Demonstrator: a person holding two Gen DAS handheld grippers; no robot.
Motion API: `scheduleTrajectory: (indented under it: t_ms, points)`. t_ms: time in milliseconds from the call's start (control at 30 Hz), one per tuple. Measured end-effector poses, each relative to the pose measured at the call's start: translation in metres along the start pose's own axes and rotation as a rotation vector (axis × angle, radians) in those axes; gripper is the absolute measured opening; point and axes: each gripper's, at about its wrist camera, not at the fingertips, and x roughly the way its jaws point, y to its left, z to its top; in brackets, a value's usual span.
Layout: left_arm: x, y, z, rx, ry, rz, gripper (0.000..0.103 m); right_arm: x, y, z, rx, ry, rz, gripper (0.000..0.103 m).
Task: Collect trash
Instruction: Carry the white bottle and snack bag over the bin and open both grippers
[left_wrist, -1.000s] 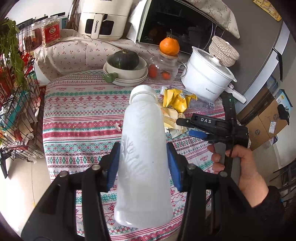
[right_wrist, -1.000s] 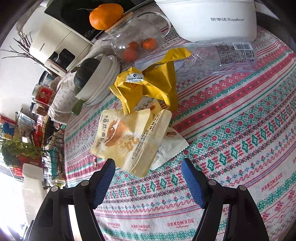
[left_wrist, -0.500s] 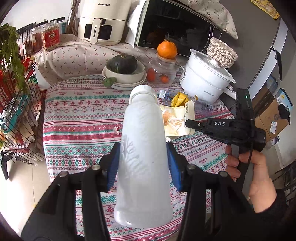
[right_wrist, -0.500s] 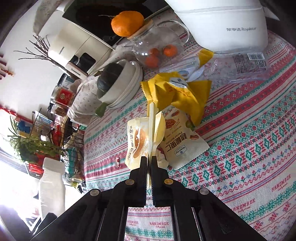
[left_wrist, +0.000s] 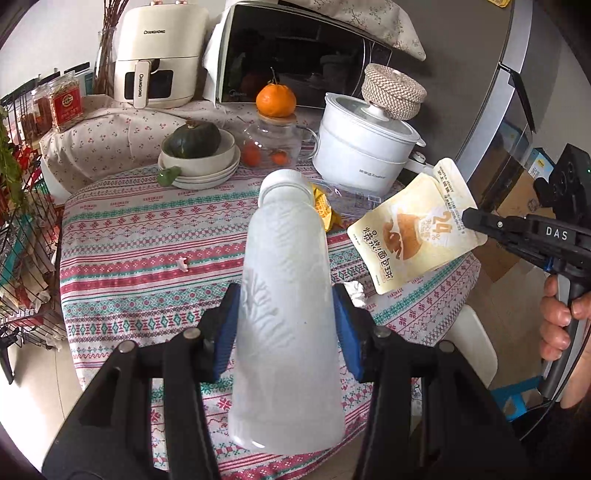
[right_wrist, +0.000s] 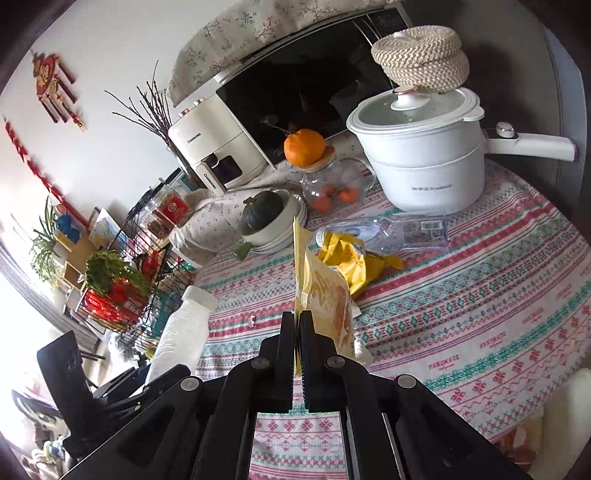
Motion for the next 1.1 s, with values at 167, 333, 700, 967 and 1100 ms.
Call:
scheduleTrajectory:
  t_ms: [167,333,700,967,1100]
  points:
    - [0.005,-0.031,-0.008,0.059,0.006,-0.026,0.050,-0.054,-0.030,-0.016,0.026,-0.052,-0.039,0.004]
    - [0.016,-0.062,-0.016,0.109,0.031,-0.065,0.050,-0.096,-0.064,-0.035,0.055,-0.101,-0.126,0.004]
    - [0.041,-0.146,-0.034,0.256,0.102,-0.186,0.050,-0.154,-0.137,-0.078,0.116,-0.066,-0.313,0.004]
    - [0.061,-0.213,-0.060,0.393,0.166,-0.269,0.050,-0.161,-0.209,-0.118,0.226,0.059,-0.425,0.004]
    - [0.071,-0.238,-0.075,0.447,0.205,-0.293,0.051,-0.151,-0.237,-0.136,0.278,0.144,-0.471,0.004]
